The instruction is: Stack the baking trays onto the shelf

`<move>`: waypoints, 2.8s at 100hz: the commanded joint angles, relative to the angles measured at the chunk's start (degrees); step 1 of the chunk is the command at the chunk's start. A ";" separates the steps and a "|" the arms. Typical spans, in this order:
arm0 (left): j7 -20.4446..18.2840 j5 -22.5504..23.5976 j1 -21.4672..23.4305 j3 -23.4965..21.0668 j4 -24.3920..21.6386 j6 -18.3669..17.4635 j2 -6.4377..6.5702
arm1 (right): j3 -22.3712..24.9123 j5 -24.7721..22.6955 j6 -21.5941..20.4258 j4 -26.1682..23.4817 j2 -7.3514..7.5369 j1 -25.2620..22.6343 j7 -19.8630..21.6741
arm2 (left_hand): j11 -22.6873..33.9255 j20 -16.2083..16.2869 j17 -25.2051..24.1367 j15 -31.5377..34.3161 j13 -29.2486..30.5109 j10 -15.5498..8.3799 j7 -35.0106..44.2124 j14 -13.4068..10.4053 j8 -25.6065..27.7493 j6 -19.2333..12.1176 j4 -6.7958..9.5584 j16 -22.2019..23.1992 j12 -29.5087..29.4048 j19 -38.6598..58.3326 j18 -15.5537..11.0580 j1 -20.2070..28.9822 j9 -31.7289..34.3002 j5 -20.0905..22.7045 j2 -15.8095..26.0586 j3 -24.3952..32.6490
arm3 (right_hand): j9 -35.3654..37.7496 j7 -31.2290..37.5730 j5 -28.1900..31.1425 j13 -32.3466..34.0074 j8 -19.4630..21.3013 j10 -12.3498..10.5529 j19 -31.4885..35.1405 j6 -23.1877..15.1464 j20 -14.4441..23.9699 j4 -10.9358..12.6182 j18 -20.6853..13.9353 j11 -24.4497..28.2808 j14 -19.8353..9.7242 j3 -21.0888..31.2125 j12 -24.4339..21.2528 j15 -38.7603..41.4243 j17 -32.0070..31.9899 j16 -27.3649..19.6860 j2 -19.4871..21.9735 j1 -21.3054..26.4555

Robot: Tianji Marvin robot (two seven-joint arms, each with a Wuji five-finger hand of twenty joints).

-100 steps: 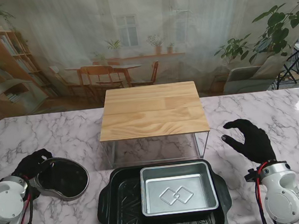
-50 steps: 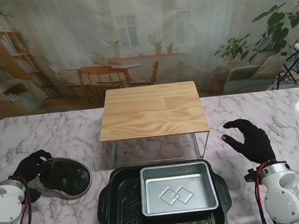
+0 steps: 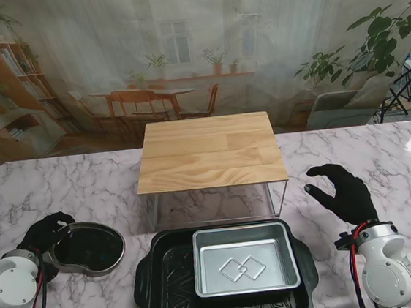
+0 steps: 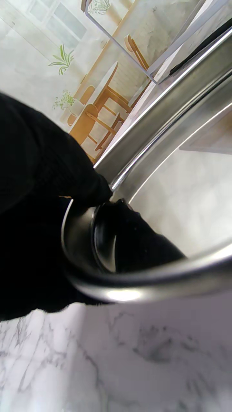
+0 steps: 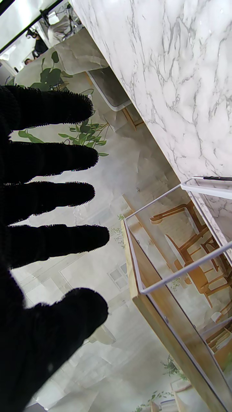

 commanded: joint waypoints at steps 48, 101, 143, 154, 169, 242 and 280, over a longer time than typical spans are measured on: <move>1.67 -2.01 1.06 0.30 -2.05 2.63 -1.02 | -0.12 1.05 -0.16 -0.08 -0.37 0.02 -0.30 | 1.77 1.69 -0.83 2.37 0.50 -1.46 -1.71 1.90 -7.26 -0.63 1.70 3.64 -1.50 1.21 -3.48 0.08 4.43 17.15 -1.28 7.26 | -1.10 0.84 -2.00 -0.14 -0.10 -0.48 -0.27 -1.48 0.43 0.75 -1.71 1.82 -1.04 -1.28 0.10 -2.08 -0.36 -0.60 4.36 4.52; -2.01 -16.34 3.69 -3.99 -7.33 5.72 -2.29 | -0.08 1.32 -0.18 -0.30 -0.44 -0.19 -0.41 | 4.16 3.04 -0.61 6.05 0.84 1.43 1.15 3.89 -6.10 2.32 1.62 3.98 3.32 4.30 -0.58 0.01 4.84 22.77 -1.84 11.43 | -0.92 1.16 -2.42 -0.10 -0.30 -0.48 -0.06 -1.34 0.15 0.81 -1.63 2.03 -1.02 -1.83 0.14 -1.92 -0.36 -0.67 4.43 4.96; -6.06 -22.20 10.92 -12.10 -18.40 5.41 -2.18 | -0.24 1.38 0.06 -0.24 -0.40 0.01 -0.18 | 4.00 3.06 -0.38 6.38 0.94 1.45 0.85 3.99 -5.81 2.47 1.51 3.51 3.65 4.48 -0.23 -0.23 4.79 22.60 -1.86 12.15 | -0.92 1.24 -2.43 -0.07 -0.42 -0.40 0.03 -1.41 0.00 0.84 -1.64 2.05 -0.98 -1.88 0.14 -1.90 -0.36 -0.70 4.36 5.02; -6.94 -24.07 13.17 -12.89 -21.30 6.10 -2.24 | -0.21 1.39 -0.07 -0.08 -0.41 0.10 -0.24 | 3.90 3.12 -0.38 6.53 0.95 2.62 0.78 4.21 -5.71 2.71 1.52 3.47 3.64 4.61 0.05 -0.14 4.66 22.54 -1.96 12.37 | -0.98 1.25 -2.47 -0.12 -0.45 -0.46 0.03 -1.40 -0.05 0.84 -1.59 2.03 -0.99 -1.88 0.13 -1.91 -0.40 -0.72 4.38 5.09; -7.34 -26.23 16.03 -13.42 -24.81 8.08 -2.49 | -0.27 1.50 -0.03 0.20 -0.38 0.29 -0.05 | 3.95 3.17 -0.61 6.71 0.72 2.71 0.66 4.29 -5.50 2.90 1.38 3.30 3.76 4.66 0.19 -0.25 4.51 22.35 -1.94 12.67 | -0.95 1.28 -2.46 -0.10 -0.48 -0.50 0.04 -1.42 -0.10 0.85 -1.60 2.06 -1.02 -1.88 0.13 -1.89 -0.41 -0.72 4.37 5.08; -4.82 -31.18 24.59 -10.73 -39.17 14.55 -3.60 | 0.44 1.92 -1.27 1.29 -0.48 0.49 -0.45 | 5.01 3.33 -1.15 7.09 -0.16 1.58 0.82 3.94 -5.17 3.09 1.21 2.62 3.59 4.36 -0.36 0.45 3.15 20.65 -1.27 11.53 | -1.01 1.29 -2.35 -0.19 -0.59 -0.37 0.13 -1.36 -0.25 0.89 -1.64 1.99 -0.99 -1.79 0.09 -1.94 -0.44 -0.75 4.26 5.25; -4.06 -33.72 25.90 -7.55 -43.81 17.36 -3.81 | 0.74 2.14 -1.68 1.56 -0.55 0.49 -0.69 | 5.55 3.30 -0.83 7.25 -0.18 1.28 1.39 3.60 -5.40 2.94 1.28 2.38 3.31 4.36 -0.84 0.65 2.72 20.05 -1.04 11.05 | -0.94 1.29 -2.36 -0.11 -0.61 -0.46 0.16 -1.39 -0.30 0.88 -1.68 2.06 -0.97 -1.82 0.11 -1.89 -0.39 -0.74 4.29 5.38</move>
